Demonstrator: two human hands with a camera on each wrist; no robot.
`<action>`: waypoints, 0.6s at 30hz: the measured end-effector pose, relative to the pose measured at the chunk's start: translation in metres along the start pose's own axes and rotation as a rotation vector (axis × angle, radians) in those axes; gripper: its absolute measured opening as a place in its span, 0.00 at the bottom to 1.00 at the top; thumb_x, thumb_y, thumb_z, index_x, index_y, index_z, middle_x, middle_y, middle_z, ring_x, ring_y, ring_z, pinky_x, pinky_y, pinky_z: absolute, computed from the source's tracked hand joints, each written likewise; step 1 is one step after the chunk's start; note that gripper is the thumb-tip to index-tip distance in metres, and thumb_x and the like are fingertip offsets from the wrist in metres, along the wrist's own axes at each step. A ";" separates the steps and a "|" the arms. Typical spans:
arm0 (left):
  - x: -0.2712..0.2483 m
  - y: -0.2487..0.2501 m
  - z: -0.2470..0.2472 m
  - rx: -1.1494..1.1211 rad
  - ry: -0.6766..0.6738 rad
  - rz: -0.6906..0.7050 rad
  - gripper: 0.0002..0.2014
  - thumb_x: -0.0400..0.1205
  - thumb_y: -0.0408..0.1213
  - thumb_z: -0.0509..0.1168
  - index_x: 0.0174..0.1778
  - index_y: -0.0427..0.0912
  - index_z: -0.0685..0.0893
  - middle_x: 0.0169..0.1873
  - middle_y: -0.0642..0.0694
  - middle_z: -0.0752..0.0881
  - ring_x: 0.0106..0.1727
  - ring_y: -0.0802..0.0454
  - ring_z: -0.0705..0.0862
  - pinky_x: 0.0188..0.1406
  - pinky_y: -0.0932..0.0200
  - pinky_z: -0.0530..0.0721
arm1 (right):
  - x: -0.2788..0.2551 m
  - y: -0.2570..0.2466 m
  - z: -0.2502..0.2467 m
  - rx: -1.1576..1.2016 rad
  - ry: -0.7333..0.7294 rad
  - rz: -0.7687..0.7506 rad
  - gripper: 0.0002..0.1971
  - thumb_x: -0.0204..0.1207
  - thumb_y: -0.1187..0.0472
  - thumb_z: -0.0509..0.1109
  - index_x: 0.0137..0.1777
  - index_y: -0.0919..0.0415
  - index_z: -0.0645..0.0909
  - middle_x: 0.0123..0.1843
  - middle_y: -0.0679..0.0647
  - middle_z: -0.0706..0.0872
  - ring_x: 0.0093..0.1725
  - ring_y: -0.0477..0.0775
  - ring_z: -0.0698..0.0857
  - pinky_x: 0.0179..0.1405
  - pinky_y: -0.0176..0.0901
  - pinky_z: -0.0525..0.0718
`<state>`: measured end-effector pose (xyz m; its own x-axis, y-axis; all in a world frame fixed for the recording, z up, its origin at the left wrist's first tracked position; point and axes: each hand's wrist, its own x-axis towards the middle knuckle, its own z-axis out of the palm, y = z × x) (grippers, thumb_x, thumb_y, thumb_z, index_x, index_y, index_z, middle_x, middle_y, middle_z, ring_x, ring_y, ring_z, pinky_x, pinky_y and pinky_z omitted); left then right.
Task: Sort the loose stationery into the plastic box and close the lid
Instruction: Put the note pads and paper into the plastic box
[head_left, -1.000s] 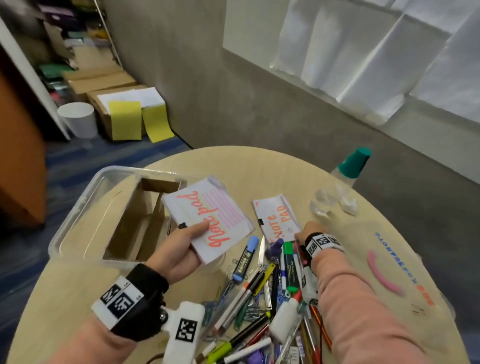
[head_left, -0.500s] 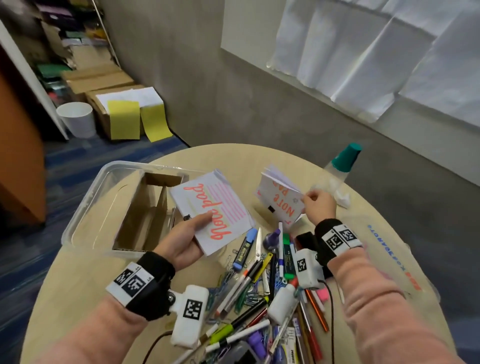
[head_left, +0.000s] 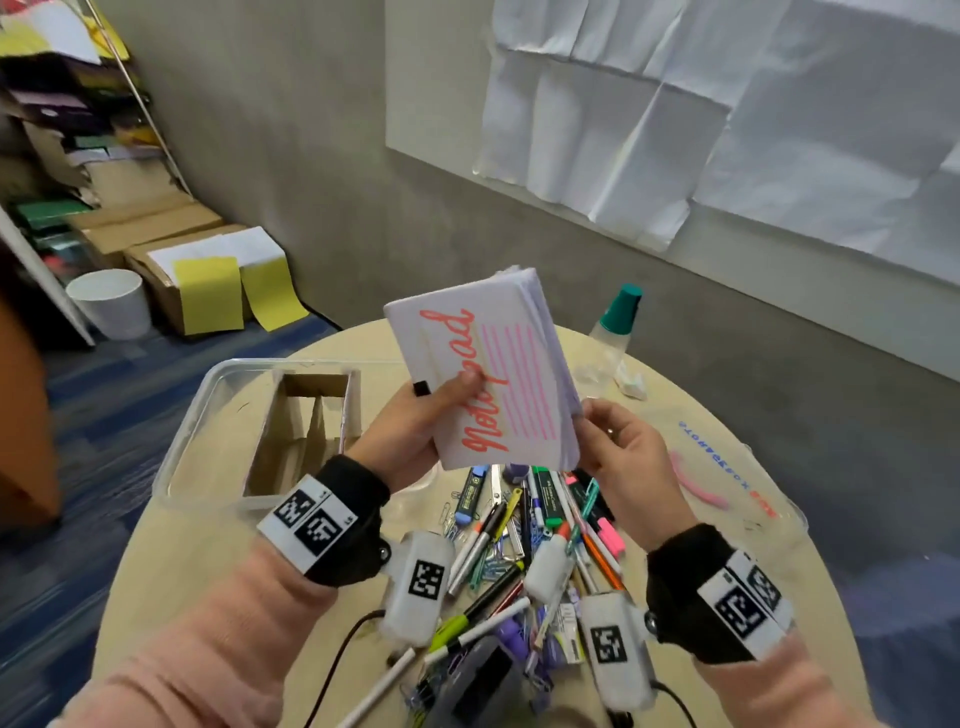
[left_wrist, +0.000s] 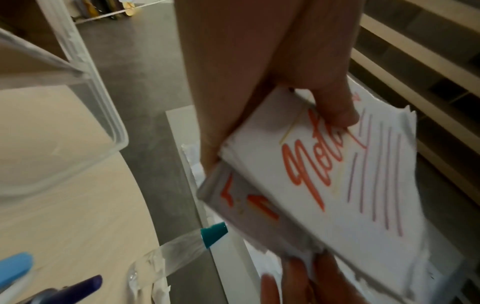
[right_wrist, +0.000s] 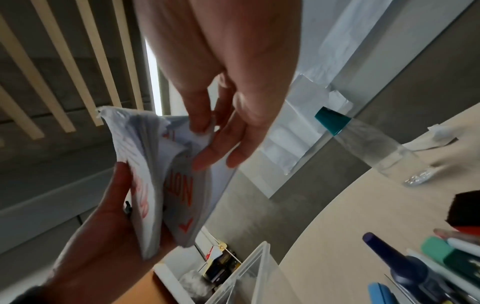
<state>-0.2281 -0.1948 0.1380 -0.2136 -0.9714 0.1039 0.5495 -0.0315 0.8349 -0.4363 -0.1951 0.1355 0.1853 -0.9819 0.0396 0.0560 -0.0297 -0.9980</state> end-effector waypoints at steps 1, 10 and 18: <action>-0.002 0.000 0.005 0.007 -0.003 0.011 0.24 0.59 0.50 0.80 0.49 0.48 0.86 0.48 0.46 0.91 0.49 0.49 0.90 0.43 0.54 0.88 | -0.009 -0.002 -0.001 0.016 -0.038 0.017 0.05 0.73 0.60 0.68 0.46 0.61 0.81 0.47 0.57 0.89 0.46 0.52 0.90 0.44 0.40 0.88; -0.022 -0.033 0.042 0.239 0.060 -0.038 0.11 0.70 0.34 0.71 0.48 0.43 0.84 0.39 0.48 0.92 0.39 0.52 0.91 0.36 0.60 0.88 | -0.058 0.008 -0.009 0.277 -0.188 0.115 0.42 0.65 0.35 0.69 0.76 0.55 0.66 0.72 0.55 0.79 0.70 0.56 0.79 0.64 0.57 0.81; -0.052 -0.093 0.047 0.475 0.208 -0.131 0.37 0.77 0.30 0.69 0.74 0.49 0.53 0.52 0.47 0.80 0.41 0.61 0.86 0.35 0.68 0.85 | -0.087 0.046 -0.004 -0.126 0.128 0.196 0.20 0.76 0.72 0.67 0.64 0.55 0.72 0.62 0.57 0.84 0.59 0.53 0.84 0.53 0.42 0.85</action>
<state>-0.3059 -0.1303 0.0798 -0.0650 -0.9941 -0.0863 0.0925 -0.0921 0.9914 -0.4537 -0.1116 0.0856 0.0542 -0.9866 -0.1536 -0.0932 0.1482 -0.9846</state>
